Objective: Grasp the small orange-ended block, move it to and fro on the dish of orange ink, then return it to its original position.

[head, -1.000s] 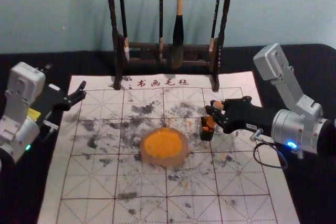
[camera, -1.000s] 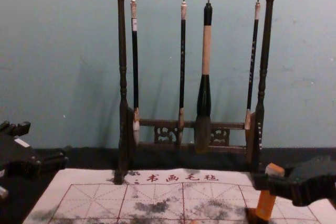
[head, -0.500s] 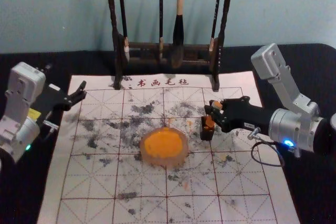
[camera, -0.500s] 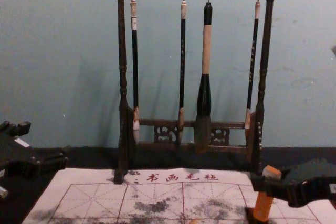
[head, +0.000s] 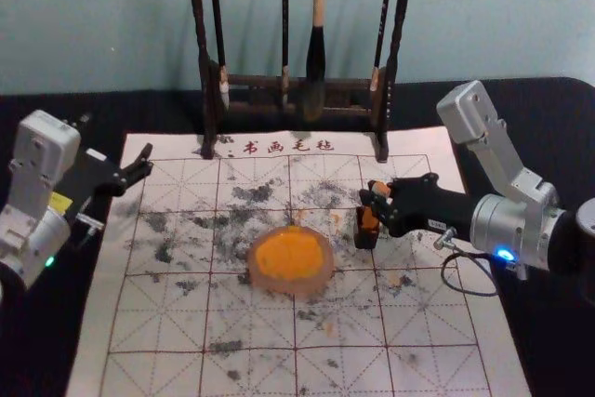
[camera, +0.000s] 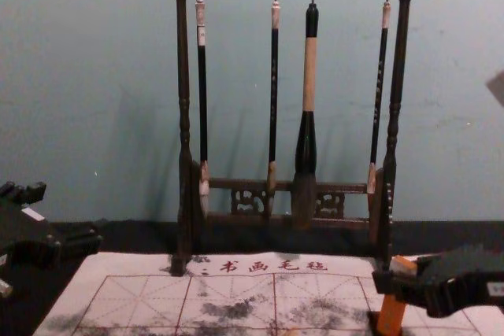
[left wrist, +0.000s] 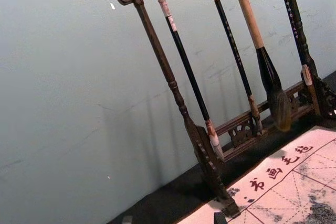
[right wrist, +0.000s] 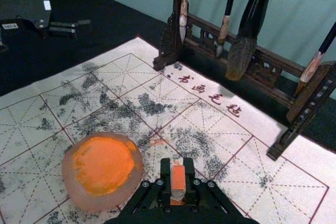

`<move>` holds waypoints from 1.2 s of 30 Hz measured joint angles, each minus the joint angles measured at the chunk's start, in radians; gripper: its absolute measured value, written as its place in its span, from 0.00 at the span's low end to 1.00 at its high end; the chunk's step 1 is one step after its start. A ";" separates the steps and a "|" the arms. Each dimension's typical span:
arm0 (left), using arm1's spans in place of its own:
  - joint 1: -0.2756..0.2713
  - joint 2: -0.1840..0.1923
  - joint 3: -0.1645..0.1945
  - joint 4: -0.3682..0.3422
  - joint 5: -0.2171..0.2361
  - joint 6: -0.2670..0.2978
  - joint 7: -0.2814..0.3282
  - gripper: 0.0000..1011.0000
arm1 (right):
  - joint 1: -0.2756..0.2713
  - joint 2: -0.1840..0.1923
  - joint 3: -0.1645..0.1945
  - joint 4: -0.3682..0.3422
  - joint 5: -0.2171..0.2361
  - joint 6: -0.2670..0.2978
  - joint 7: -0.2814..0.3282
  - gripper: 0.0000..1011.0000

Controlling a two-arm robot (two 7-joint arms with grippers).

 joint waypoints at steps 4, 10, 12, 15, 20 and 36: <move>0.000 0.000 0.000 0.000 0.000 0.000 0.000 0.99 | 0.001 -0.005 -0.002 0.007 -0.010 -0.001 -0.001 0.11; 0.000 0.000 0.000 0.000 0.000 0.000 0.000 0.99 | 0.007 -0.018 -0.010 0.023 -0.030 -0.005 -0.002 0.11; 0.000 0.000 0.000 0.000 0.000 0.000 0.000 0.99 | 0.008 -0.022 -0.013 0.029 -0.037 -0.006 -0.002 0.11; 0.000 0.000 0.000 0.000 0.000 0.000 0.000 0.99 | 0.010 -0.029 -0.016 0.038 -0.048 -0.009 -0.001 0.11; 0.000 0.000 0.000 0.000 0.000 0.000 0.000 0.99 | 0.012 -0.037 -0.021 0.052 -0.064 -0.013 0.002 0.11; 0.000 0.000 0.000 0.000 0.000 0.000 0.000 0.99 | 0.009 -0.050 -0.021 0.069 -0.100 -0.010 0.015 0.11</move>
